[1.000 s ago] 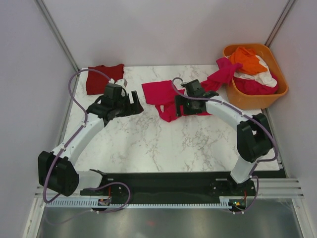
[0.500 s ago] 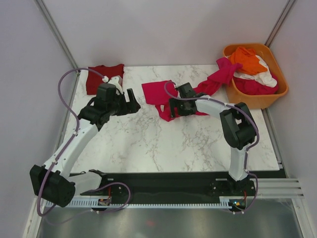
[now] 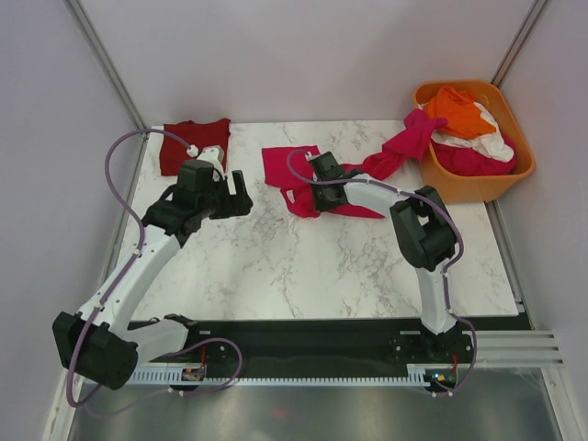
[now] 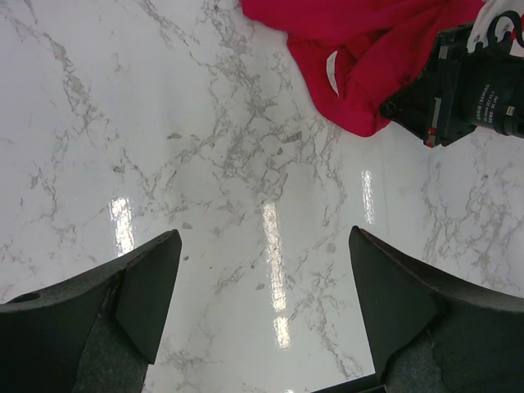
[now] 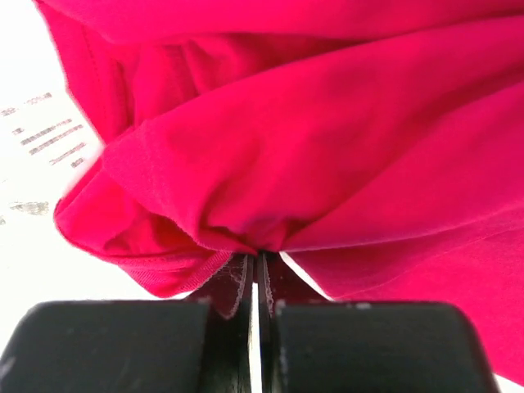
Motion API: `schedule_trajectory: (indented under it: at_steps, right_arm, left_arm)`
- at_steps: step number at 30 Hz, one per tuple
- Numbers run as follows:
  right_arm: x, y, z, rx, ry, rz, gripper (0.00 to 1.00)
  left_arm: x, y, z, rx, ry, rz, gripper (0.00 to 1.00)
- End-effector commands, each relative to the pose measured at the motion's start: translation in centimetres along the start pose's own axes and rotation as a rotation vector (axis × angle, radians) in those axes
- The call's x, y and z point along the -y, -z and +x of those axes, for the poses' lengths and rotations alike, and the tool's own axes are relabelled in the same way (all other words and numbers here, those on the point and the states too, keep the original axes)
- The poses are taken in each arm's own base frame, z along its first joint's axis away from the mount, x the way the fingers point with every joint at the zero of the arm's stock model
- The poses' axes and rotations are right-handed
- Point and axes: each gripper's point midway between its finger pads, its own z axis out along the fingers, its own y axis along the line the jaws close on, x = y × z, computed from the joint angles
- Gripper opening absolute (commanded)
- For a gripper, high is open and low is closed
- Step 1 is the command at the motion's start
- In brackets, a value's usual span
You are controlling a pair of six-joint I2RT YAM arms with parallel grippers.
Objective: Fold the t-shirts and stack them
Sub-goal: Move the tshirt to the center of the board, then flatten the tshirt out
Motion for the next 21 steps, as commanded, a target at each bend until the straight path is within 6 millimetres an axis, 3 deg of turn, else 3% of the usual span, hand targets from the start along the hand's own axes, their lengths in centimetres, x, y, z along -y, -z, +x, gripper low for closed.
schedule_trajectory:
  at_steps: [1,2,3,4,5,6,7,8,9,10,11,12,13,14,15,16,17,19,20,21]
  right_arm:
    - [-3.7,0.8,-0.7,0.005,-0.007,-0.052,0.0]
    - [-7.3,1.5,-0.3,-0.004,0.02,-0.134,0.0]
    - [-10.4,2.9,-2.4,0.037,0.03,-0.194,0.0]
    - [-13.0,2.7,-2.2,0.019,0.026,-0.236,0.0]
    - [-19.0,5.6,-3.8,0.048,0.07,-0.377,0.0]
    - [-22.2,6.8,-4.2,0.042,0.079,-0.47,0.0]
    - [-24.5,6.1,-3.8,0.011,0.077,-0.536,0.0]
    - [-26.4,7.1,-4.4,0.008,0.046,-0.597,0.56]
    - [-27.3,8.6,-7.0,0.07,0.039,-0.616,0.98]
    - [-26.9,8.5,-7.8,0.092,0.031,-0.589,0.98]
    - [-25.5,8.5,-9.1,0.126,0.013,-0.547,0.98]
    - [-24.0,7.8,-9.0,0.125,0.004,-0.506,0.98]
    - [-22.7,8.8,-10.0,0.157,-0.004,-0.482,0.98]
    - [-20.5,8.5,-10.7,0.165,-0.024,-0.447,0.98]
    - [-18.7,7.6,-9.6,0.136,-0.025,-0.404,0.98]
    - [-17.3,9.0,-10.4,0.169,-0.03,-0.378,0.98]
    - [-15.4,9.3,-10.7,0.179,-0.039,-0.341,0.98]
    - [-12.4,10.7,-10.1,0.203,-0.021,-0.259,0.98]
    - [-10.3,10.1,-8.9,0.181,-0.022,-0.204,0.98]
    - [-9.4,12.0,-9.3,0.214,-0.022,-0.191,0.98]
  left_arm:
    - [-1.4,-0.3,0.1,0.004,-0.042,-0.058,0.91]
    - [-1.5,-0.1,-0.1,0.011,-0.038,-0.06,0.92]
    - [-1.7,0.1,-0.3,0.021,-0.031,-0.068,0.92]
    - [-1.9,0.4,-0.4,0.032,-0.017,-0.076,0.92]
    - [-2.0,1.2,-0.9,0.057,-0.006,-0.078,0.92]
    - [-2.0,1.6,-1.1,0.072,0.002,-0.08,0.92]
    - [-2.3,2.2,-1.1,0.084,0.017,-0.093,0.92]
    - [-2.4,2.6,-1.2,0.098,0.028,-0.099,0.92]
    - [-2.5,3.6,-1.5,0.127,0.038,-0.096,0.92]
    - [-2.6,4.0,-1.3,0.129,0.052,-0.099,0.92]
    - [-2.6,4.3,-1.1,0.129,0.059,-0.097,0.92]
    - [-2.5,4.6,-0.9,0.13,0.065,-0.09,0.92]
    - [-2.3,4.6,-0.2,0.106,0.082,-0.077,0.92]
    - [-2.3,4.6,0.3,0.089,0.094,-0.078,0.92]
    - [-2.4,4.2,1.1,0.063,0.141,-0.083,0.91]
    - [-2.4,4.0,1.9,0.038,0.165,-0.086,0.9]
    - [-2.3,3.8,2.6,0.014,0.193,-0.083,0.89]
    - [-1.7,2.7,5.3,-0.069,0.279,-0.06,0.85]
    - [-1.5,2.2,6.2,-0.091,0.3,-0.061,0.84]
    - [-1.1,1.4,8.1,-0.14,0.31,-0.078,0.82]
